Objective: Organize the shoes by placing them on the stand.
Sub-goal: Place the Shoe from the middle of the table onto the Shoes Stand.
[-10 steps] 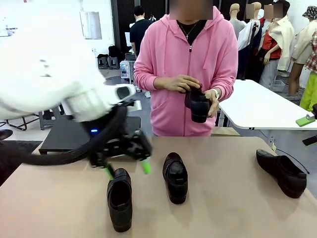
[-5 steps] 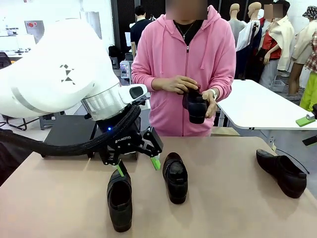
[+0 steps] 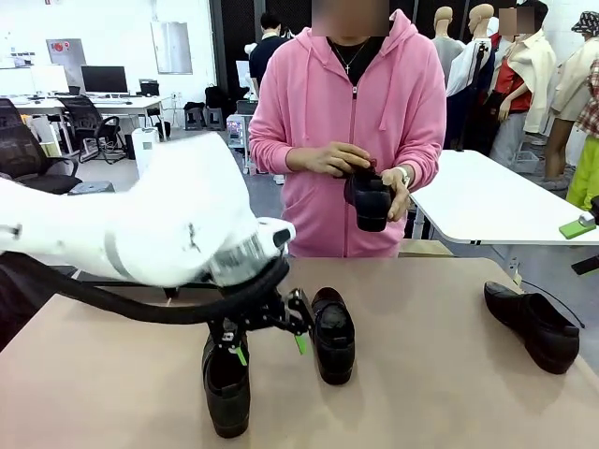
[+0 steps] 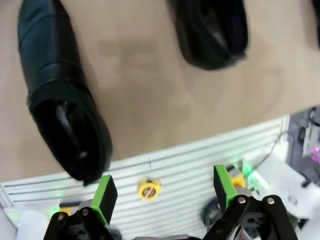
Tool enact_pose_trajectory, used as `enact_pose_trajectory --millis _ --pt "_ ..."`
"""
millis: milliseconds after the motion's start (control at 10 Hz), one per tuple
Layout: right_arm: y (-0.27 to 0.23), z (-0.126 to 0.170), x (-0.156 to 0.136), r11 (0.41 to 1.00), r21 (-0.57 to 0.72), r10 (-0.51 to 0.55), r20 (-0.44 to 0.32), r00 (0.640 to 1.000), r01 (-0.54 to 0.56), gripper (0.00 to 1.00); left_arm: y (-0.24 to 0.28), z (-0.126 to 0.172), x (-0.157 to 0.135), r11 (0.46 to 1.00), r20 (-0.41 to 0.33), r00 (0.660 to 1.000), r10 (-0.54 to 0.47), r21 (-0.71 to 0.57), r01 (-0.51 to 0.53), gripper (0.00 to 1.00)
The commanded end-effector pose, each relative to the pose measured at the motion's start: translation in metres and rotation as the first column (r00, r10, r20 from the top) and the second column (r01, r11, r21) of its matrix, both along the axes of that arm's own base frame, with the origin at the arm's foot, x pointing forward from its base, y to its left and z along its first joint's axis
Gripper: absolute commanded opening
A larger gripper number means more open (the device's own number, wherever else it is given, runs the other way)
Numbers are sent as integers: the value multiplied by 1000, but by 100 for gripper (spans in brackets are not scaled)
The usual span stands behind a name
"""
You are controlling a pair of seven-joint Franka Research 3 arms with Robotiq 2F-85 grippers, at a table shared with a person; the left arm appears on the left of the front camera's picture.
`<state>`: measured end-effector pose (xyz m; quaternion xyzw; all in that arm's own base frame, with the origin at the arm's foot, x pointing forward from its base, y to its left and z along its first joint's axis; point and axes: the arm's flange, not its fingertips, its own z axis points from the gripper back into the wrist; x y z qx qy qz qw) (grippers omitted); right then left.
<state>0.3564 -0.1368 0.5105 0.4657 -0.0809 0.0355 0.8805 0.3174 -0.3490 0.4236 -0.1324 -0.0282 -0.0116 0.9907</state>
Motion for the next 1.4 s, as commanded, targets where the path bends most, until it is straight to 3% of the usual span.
enact_pose_trajectory --millis 0,300,500,1200,1300 --pt "0 3 -1 1000 2 2 -3 1000 -2 100 -12 -26 13 992 15 994 104 73 -105 100" --pt "0 3 -1 1000 2 2 -3 1000 -2 100 -2 -53 19 968 -6 975 221 121 -219 100" --pt "0 3 -1 1000 2 2 -3 1000 -2 100 3 -58 19 966 -17 973 230 126 -226 100" --pt "0 3 -1 1000 2 2 -3 1000 -2 100 -5 -73 30 951 63 962 264 150 -271 100" --pt "0 3 -1 1000 2 2 -3 1000 -2 100 -4 -73 30 949 66 963 260 165 -267 41"
